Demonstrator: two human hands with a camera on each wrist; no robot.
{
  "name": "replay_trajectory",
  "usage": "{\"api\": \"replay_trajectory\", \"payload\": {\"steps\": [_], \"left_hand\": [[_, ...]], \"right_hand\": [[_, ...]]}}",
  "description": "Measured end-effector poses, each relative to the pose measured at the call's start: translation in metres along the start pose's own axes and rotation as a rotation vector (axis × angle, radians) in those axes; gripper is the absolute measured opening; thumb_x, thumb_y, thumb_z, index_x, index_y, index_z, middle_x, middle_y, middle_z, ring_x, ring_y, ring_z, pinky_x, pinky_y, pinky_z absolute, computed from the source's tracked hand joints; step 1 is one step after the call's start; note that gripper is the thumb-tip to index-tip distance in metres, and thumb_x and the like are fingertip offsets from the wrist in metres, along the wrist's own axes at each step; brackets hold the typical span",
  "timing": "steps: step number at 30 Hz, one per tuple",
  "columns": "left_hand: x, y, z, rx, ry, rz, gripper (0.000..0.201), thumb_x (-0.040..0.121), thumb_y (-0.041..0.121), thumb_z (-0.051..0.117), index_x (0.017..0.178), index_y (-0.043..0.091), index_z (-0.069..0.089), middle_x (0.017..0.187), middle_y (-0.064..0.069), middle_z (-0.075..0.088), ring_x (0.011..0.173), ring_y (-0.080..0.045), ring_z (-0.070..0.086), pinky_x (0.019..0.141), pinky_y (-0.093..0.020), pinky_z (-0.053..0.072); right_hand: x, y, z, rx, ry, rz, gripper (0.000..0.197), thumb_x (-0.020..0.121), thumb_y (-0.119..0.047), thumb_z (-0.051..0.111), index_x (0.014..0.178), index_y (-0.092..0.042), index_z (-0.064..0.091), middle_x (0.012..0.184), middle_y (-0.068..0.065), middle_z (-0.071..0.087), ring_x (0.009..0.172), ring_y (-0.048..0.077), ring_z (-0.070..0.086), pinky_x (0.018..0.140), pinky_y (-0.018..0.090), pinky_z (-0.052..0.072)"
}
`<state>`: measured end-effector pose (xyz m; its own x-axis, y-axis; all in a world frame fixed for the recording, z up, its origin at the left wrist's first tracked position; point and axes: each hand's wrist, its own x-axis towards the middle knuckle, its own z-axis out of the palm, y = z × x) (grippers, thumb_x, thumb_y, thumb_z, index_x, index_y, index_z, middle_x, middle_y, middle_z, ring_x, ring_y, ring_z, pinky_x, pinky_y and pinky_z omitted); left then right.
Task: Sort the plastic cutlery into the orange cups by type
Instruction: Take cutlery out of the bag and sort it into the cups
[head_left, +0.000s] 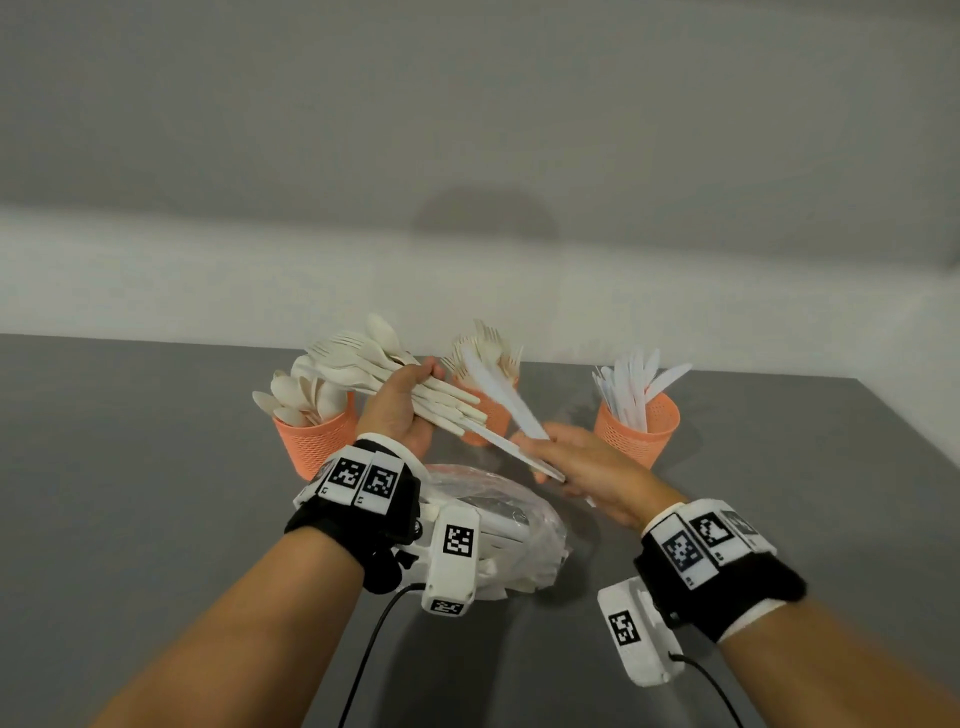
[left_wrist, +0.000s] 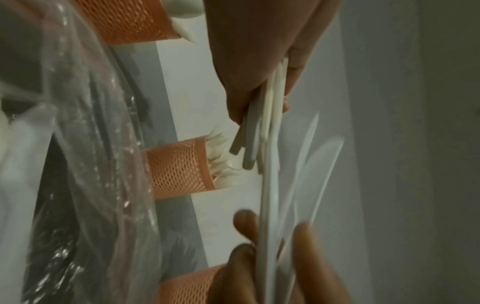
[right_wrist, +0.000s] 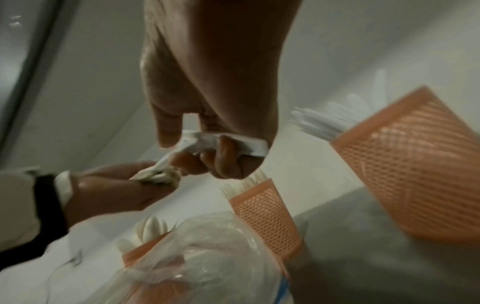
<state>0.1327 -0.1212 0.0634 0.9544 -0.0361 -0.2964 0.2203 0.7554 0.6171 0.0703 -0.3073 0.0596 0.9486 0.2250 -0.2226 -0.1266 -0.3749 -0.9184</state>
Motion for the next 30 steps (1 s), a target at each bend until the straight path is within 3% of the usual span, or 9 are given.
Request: {"api": "replay_trajectory", "payload": {"steps": [3, 6, 11, 15, 17, 19, 23, 26, 30], "left_hand": [[0.003, -0.017, 0.001, 0.118, 0.006, -0.01, 0.018, 0.089, 0.004, 0.05, 0.106, 0.005, 0.056, 0.083, -0.008, 0.061, 0.062, -0.012, 0.066, 0.072, -0.028, 0.057], [0.003, -0.026, 0.006, 0.187, -0.018, -0.001, 0.032, 0.084, 0.004, 0.054, 0.116, 0.001, 0.056, 0.096, -0.013, 0.062, 0.083, -0.024, 0.064, 0.088, -0.042, 0.053], [0.015, -0.024, 0.0, 0.177, -0.001, -0.024, 0.006, 0.084, 0.006, 0.056, 0.089, 0.005, 0.059, 0.082, -0.009, 0.06, 0.078, -0.022, 0.061, 0.081, -0.037, 0.054], [0.021, -0.018, -0.005, 0.068, 0.09, -0.002, 0.013, 0.088, 0.001, 0.053, 0.077, 0.006, 0.056, 0.056, -0.002, 0.065, 0.053, -0.008, 0.064, 0.068, -0.023, 0.055], [0.02, -0.019, -0.004, 0.033, 0.1, 0.003, 0.011, 0.088, -0.001, 0.052, 0.079, 0.005, 0.056, 0.057, -0.003, 0.065, 0.051, -0.008, 0.064, 0.069, -0.022, 0.055], [0.017, -0.024, -0.002, 0.033, 0.081, -0.022, 0.01, 0.087, -0.002, 0.053, 0.08, 0.004, 0.057, 0.063, -0.005, 0.065, 0.052, -0.008, 0.064, 0.064, -0.021, 0.057], [0.003, -0.039, 0.011, 0.126, -0.052, -0.112, 0.017, 0.089, 0.004, 0.052, 0.075, 0.008, 0.059, 0.062, -0.002, 0.063, 0.052, -0.008, 0.063, 0.059, -0.021, 0.055], [-0.009, -0.046, 0.02, 0.137, -0.233, -0.143, 0.038, 0.093, 0.006, 0.044, 0.064, 0.013, 0.068, 0.057, 0.001, 0.063, 0.05, -0.008, 0.062, 0.055, -0.02, 0.054], [-0.019, -0.048, 0.022, 0.185, -0.343, -0.178, 0.039, 0.091, 0.008, 0.046, 0.063, 0.019, 0.071, 0.061, 0.002, 0.06, 0.056, -0.009, 0.061, 0.06, -0.024, 0.054]], "right_hand": [[0.001, -0.002, 0.012, -0.196, -0.078, -0.149, 0.01, 0.093, -0.032, 0.053, 0.1, -0.027, 0.056, 0.072, -0.014, 0.054, 0.062, -0.006, 0.052, 0.061, 0.009, 0.039], [0.0, 0.003, 0.014, -0.2, -0.099, -0.137, 0.004, 0.096, -0.026, 0.048, 0.096, -0.027, 0.052, 0.064, -0.011, 0.048, 0.048, -0.003, 0.047, 0.051, 0.011, 0.04], [-0.009, 0.02, -0.011, -0.297, -0.205, -0.076, 0.018, 0.099, -0.023, 0.04, 0.089, -0.02, 0.054, 0.061, -0.008, 0.039, 0.041, -0.004, 0.039, 0.045, 0.008, 0.033], [-0.025, 0.04, -0.059, -0.322, -0.253, 0.103, 0.015, 0.098, -0.025, 0.043, 0.086, -0.021, 0.052, 0.064, -0.007, 0.04, 0.044, -0.001, 0.037, 0.047, 0.013, 0.032], [-0.029, 0.038, -0.081, -0.27, -0.099, 0.112, 0.014, 0.096, -0.031, 0.046, 0.083, -0.03, 0.053, 0.063, -0.013, 0.047, 0.049, -0.001, 0.041, 0.053, 0.017, 0.034], [-0.024, 0.026, -0.099, -0.232, 0.187, -0.063, 0.017, 0.094, -0.038, 0.043, 0.079, -0.034, 0.05, 0.061, -0.014, 0.052, 0.051, -0.004, 0.046, 0.06, 0.02, 0.037], [0.0, 0.0, -0.118, -0.104, 0.69, -0.445, 0.018, 0.101, -0.028, 0.034, 0.093, -0.016, 0.045, 0.068, -0.003, 0.045, 0.059, 0.0, 0.047, 0.067, 0.016, 0.042], [0.023, 0.006, -0.122, -0.051, 0.764, -0.516, 0.013, 0.101, -0.026, 0.032, 0.1, -0.017, 0.041, 0.073, -0.006, 0.045, 0.071, 0.005, 0.05, 0.075, 0.021, 0.045], [0.049, 0.041, -0.115, 0.005, 0.724, -0.339, 0.006, 0.099, -0.021, 0.04, 0.101, -0.016, 0.043, 0.082, -0.006, 0.052, 0.084, 0.013, 0.055, 0.081, 0.026, 0.044]]}}
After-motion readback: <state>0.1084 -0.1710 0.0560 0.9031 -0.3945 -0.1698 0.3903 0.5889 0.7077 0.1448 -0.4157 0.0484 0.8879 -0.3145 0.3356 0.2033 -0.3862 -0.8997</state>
